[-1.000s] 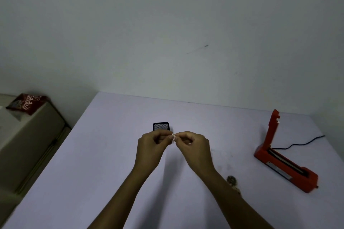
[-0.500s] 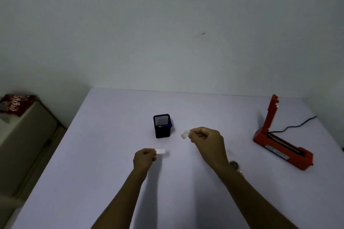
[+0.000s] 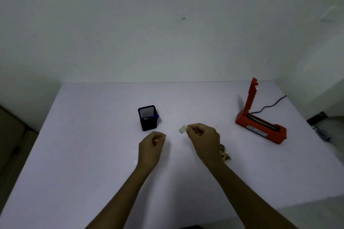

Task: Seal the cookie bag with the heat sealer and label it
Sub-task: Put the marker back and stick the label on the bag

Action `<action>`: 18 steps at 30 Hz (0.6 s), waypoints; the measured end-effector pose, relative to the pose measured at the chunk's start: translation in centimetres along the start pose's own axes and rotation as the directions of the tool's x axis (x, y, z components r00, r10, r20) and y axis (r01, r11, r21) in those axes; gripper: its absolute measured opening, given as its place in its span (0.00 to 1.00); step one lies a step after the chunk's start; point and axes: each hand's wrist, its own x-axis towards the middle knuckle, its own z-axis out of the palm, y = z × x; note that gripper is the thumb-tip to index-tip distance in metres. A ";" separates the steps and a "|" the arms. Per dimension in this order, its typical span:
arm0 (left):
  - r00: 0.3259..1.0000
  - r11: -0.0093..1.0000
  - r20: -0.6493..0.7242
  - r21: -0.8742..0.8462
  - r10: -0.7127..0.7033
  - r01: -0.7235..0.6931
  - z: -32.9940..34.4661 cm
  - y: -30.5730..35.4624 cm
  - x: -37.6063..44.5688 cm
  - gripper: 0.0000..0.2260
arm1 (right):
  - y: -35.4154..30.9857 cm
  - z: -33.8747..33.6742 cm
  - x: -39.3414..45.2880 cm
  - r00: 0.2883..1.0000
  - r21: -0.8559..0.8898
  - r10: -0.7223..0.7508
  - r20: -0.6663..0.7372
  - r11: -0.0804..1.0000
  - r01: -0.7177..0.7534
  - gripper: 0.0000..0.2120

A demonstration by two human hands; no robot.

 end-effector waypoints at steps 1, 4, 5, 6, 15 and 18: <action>0.997 0.997 0.035 -0.044 0.067 -0.066 0.6 2.1 -0.4 0.04 | 0.2 0.1 0.0 1.000 -0.012 -0.007 -0.026 1.000 0.007 0.04; 0.980 0.978 0.087 -0.125 0.180 -0.168 2.2 6.1 -1.0 0.07 | 0.5 0.2 -0.1 0.994 -0.052 -0.055 -0.092 0.997 0.050 0.06; 0.978 0.976 0.095 -0.139 0.184 -0.170 2.7 6.6 -1.0 0.09 | 0.6 0.2 -0.2 0.991 -0.059 -0.072 -0.116 0.996 0.065 0.06; 0.980 0.976 0.096 -0.149 0.174 -0.159 3.0 6.9 -0.8 0.10 | 0.7 0.1 -0.1 0.987 -0.062 -0.085 -0.138 0.995 0.077 0.06; 0.998 0.977 -0.004 -0.205 0.064 -0.063 7.1 8.5 0.7 0.10 | 4.0 -1.1 1.8 0.937 -0.248 -0.320 -0.139 0.927 0.280 0.13; 1.000 0.976 -0.014 -0.219 -0.004 0.001 9.6 8.8 1.7 0.09 | 6.0 -2.0 3.1 0.946 -0.284 -0.302 -0.118 0.923 0.259 0.16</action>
